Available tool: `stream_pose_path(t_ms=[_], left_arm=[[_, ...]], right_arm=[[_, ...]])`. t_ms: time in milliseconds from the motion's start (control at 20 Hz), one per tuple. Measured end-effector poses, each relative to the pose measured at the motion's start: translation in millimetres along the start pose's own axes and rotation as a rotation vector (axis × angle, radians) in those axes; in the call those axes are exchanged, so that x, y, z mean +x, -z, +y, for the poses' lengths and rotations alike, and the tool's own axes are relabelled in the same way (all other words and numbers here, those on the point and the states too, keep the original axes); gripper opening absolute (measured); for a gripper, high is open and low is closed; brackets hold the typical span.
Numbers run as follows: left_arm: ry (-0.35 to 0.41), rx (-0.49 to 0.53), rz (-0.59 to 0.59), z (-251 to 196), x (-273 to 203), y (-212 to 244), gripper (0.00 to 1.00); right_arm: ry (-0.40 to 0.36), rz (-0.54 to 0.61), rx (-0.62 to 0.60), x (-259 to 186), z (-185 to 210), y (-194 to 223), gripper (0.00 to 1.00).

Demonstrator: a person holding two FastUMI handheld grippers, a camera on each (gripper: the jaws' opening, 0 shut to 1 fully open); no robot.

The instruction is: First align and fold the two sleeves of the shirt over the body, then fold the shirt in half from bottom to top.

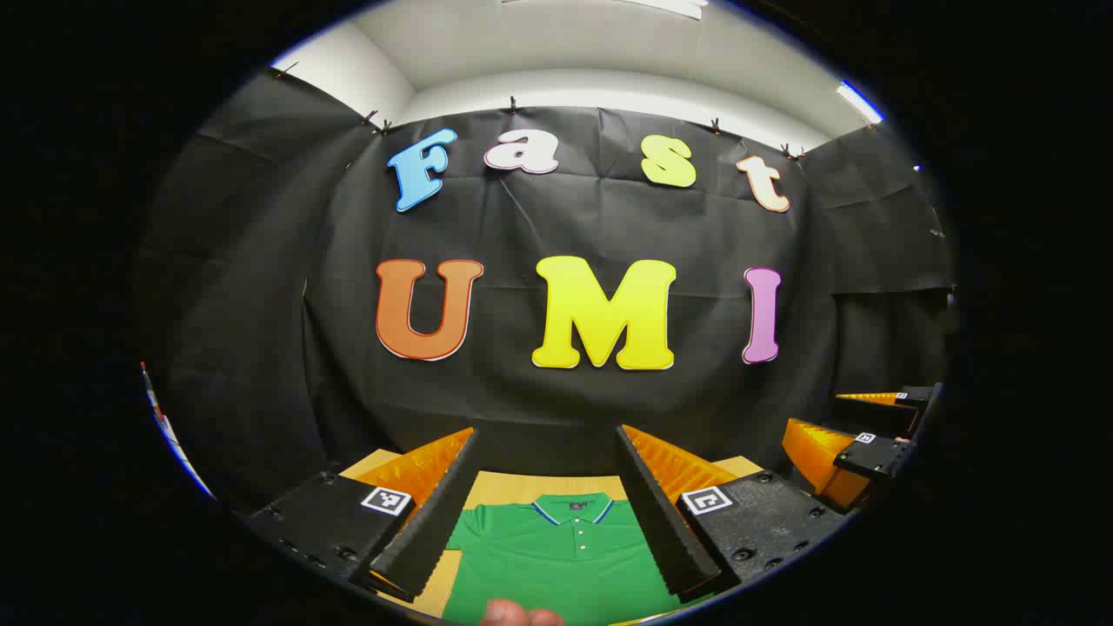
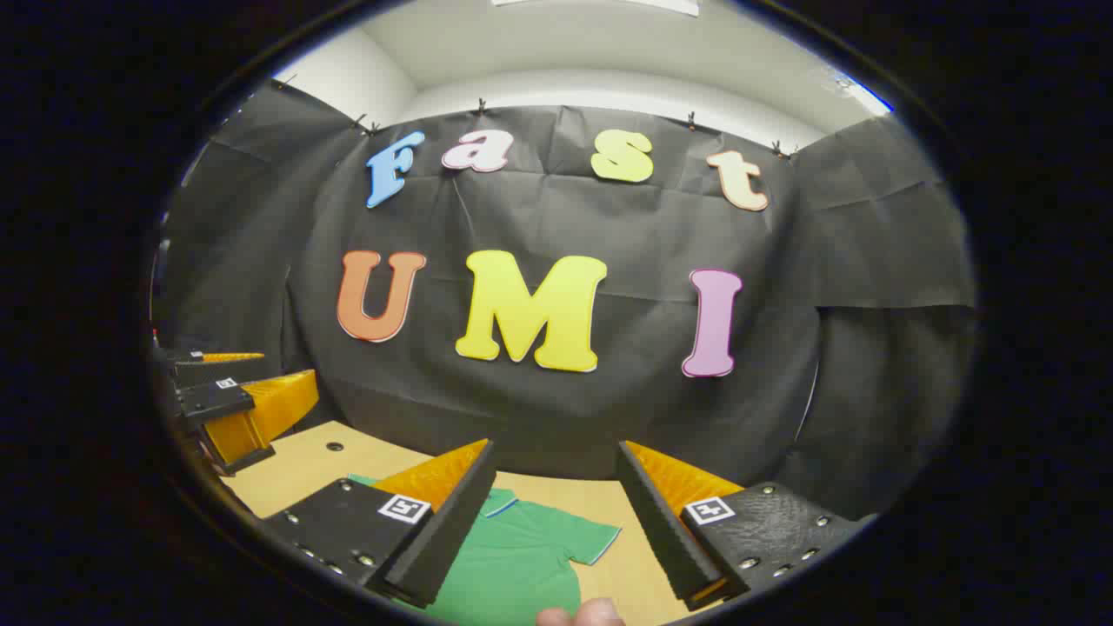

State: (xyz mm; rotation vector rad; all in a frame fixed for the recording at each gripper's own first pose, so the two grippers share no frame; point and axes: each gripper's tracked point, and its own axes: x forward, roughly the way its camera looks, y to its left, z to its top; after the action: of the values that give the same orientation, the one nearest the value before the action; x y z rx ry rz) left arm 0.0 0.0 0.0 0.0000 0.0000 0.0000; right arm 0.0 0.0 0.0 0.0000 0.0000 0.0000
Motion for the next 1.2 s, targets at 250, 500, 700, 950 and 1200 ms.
stream_pose_path(t_ms=[250,500,700,950,1200], left_arm=[[0.003,-0.006,0.017,-0.9,2.3,7.2,0.97],[-0.005,0.012,0.011,2.1,6.0,5.4,0.97],[-0.002,0.011,0.015,3.2,9.0,7.9,0.97],[-0.014,0.002,0.034,7.2,12.4,16.6,0.97],[-0.011,0.014,0.055,8.3,18.5,25.6,0.97]], right_arm=[[0.023,0.004,0.005,-0.2,-6.7,-1.8,0.9],[0.026,0.007,0.012,4.6,-8.1,-5.1,0.9],[0.019,0.016,0.013,8.7,-10.0,-5.5,0.91],[0.013,0.041,0.017,17.4,-14.6,0.4,0.91],[-0.005,0.095,0.019,29.7,-15.9,15.8,0.91]])
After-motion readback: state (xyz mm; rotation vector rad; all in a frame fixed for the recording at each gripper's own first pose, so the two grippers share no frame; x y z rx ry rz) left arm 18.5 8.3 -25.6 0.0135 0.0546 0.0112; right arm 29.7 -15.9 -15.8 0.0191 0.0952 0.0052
